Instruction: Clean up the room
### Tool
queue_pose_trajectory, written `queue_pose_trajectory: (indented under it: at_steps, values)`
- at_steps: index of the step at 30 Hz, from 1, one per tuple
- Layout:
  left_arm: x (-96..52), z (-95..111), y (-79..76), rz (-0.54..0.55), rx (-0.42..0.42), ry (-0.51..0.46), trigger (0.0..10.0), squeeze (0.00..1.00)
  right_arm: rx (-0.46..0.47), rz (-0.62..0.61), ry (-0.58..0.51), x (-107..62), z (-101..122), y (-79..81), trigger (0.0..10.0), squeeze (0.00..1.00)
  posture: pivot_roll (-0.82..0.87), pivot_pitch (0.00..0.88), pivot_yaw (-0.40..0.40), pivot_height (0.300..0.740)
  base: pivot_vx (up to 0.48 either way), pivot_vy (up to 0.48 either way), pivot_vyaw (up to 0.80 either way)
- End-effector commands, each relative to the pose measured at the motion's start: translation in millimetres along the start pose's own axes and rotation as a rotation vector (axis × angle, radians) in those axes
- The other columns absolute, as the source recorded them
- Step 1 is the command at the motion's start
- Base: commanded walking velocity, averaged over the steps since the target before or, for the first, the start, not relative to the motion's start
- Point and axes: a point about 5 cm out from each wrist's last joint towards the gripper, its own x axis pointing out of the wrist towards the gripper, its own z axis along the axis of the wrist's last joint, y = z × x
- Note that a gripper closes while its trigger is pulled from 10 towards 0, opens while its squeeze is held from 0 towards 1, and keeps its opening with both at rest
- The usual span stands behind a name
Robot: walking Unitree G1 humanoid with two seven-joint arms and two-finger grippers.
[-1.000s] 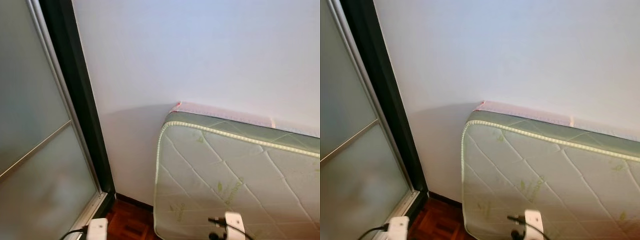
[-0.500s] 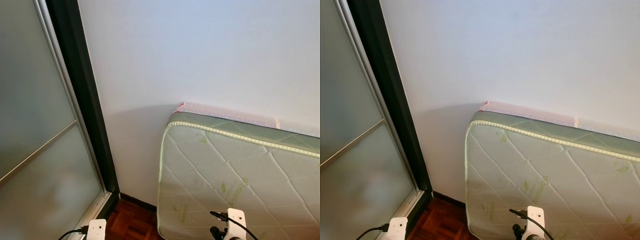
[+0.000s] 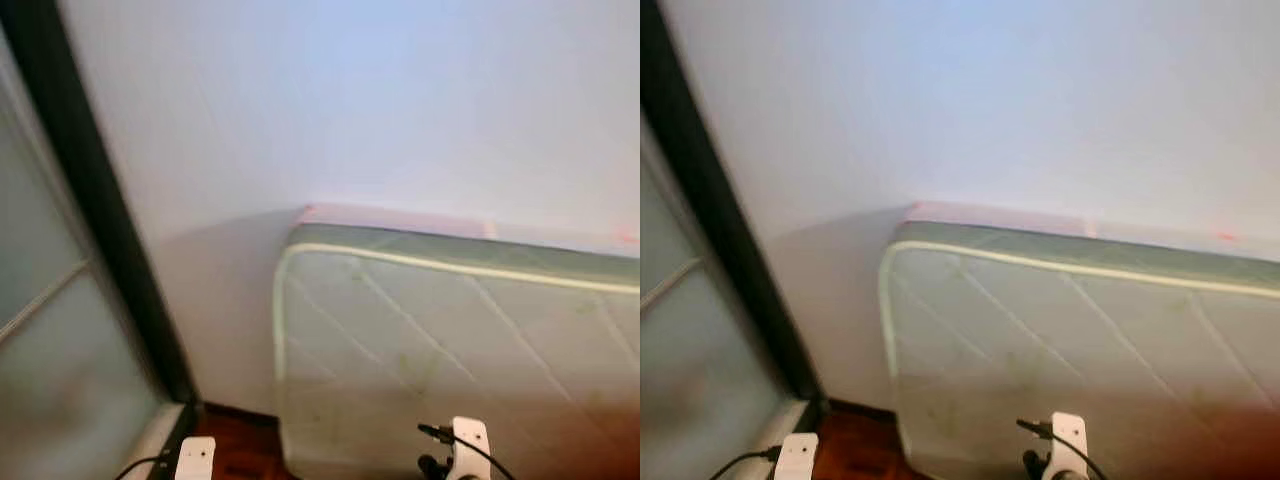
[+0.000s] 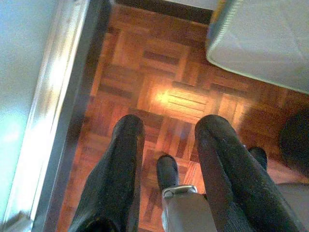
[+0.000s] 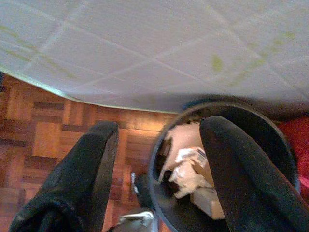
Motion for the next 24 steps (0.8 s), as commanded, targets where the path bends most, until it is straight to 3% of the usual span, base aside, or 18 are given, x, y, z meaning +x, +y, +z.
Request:
queue_pose_trajectory:
  at_steps: [1, 4, 13, 24]
  values:
    - [-0.4, -4.7, 0.9, 0.009, 0.016, 0.017, 10.0, 0.0, 0.0, -0.006, 0.01, -0.5, -2.2, -2.6, 10.0, 0.0, 0.05, 0.0, -0.047, 0.74, 0.0, -0.454, -0.78]
    - [-0.6, -6.1, 0.4, 0.013, -0.014, 0.016, 10.0, 0.0, -0.008, 0.007, 0.016, -0.6, -3.1, -2.4, 10.0, 0.0, 0.06, 0.0, -0.047, 0.74, 0.0, 0.0, -0.78]
    - [-0.3, -4.3, 0.7, 0.011, -0.001, 0.019, 10.0, 0.0, -0.004, 0.017, 0.024, -0.4, -1.9, -1.5, 10.0, 0.0, 0.06, 0.0, -0.042, 0.74, 0.0, 0.0, -0.77]
    - [-0.1, -3.2, 0.4, 0.007, 0.014, 0.025, 10.0, 0.0, -0.009, 0.027, 0.016, -0.3, 0.2, -1.1, 10.0, 0.0, 0.06, 0.0, -0.042, 0.74, 0.0, 0.0, 0.0]
